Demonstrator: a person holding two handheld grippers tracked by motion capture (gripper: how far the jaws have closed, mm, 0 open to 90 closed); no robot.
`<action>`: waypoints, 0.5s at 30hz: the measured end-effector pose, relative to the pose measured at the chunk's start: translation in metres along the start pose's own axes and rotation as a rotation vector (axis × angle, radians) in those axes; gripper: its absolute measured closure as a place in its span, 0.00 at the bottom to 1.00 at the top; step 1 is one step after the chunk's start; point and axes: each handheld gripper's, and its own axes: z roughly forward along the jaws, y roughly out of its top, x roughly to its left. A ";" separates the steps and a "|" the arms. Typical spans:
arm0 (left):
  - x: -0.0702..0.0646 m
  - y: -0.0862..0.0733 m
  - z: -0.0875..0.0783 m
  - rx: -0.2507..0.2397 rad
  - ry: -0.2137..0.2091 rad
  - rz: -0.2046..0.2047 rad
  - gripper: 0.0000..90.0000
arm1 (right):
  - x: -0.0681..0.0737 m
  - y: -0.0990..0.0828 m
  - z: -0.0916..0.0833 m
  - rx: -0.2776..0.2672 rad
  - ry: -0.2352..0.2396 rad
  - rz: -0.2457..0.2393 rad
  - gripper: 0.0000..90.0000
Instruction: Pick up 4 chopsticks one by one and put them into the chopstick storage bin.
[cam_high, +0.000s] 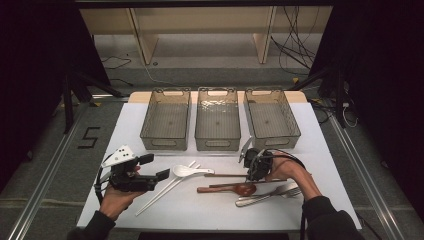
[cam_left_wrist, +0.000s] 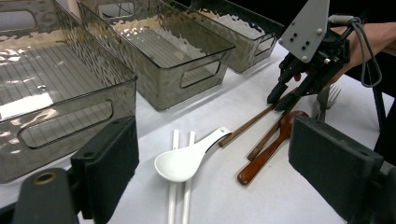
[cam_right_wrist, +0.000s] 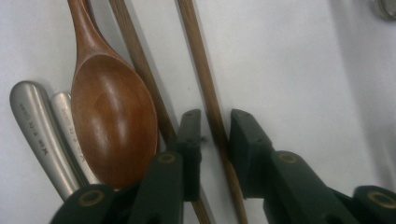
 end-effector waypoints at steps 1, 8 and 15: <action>0.000 0.000 0.000 0.000 -0.001 0.000 0.17 | 0.000 0.000 0.000 0.008 0.000 -0.001 0.85; 0.000 0.000 0.000 0.001 0.000 0.000 0.17 | 0.002 0.001 -0.001 0.035 -0.008 -0.051 0.90; -0.001 0.000 0.000 0.001 0.001 0.001 0.17 | 0.003 0.001 -0.001 0.037 -0.011 -0.114 0.92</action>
